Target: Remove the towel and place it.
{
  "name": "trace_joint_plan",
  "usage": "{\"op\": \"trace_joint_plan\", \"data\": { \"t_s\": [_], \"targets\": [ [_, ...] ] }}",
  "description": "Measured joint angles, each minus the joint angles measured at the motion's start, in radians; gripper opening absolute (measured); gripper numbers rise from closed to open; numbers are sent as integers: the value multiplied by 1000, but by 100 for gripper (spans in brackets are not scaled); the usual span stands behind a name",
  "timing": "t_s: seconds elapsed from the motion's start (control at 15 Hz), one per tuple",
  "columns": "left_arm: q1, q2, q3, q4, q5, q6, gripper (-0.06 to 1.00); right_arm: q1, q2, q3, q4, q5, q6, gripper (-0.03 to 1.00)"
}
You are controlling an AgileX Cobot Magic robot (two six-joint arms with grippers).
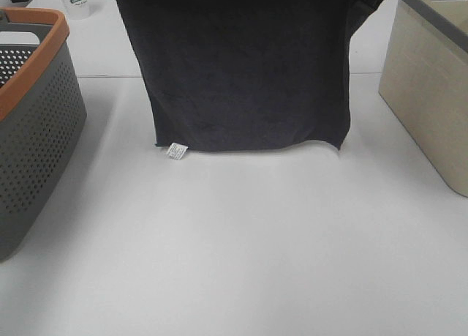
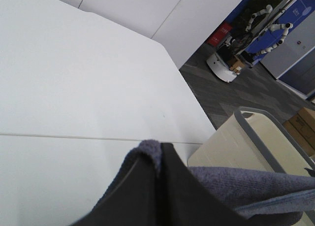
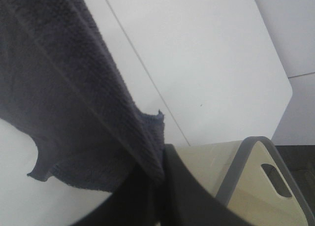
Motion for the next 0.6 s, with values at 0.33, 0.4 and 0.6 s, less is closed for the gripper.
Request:
{"op": "trace_joint_plan", "data": {
  "t_s": [0.33, 0.4, 0.6],
  "targets": [
    [-11, 184, -279, -59, 9, 98, 0, -147, 64, -32, 44, -385, 96, 2],
    [-12, 230, -372, -46, 11, 98, 0, -169, 103, -74, 56, -420, 97, 2],
    [-48, 312, -505, 118, 121, 72, 0, -199, 200, -167, 139, -365, 92, 2]
  ]
}}
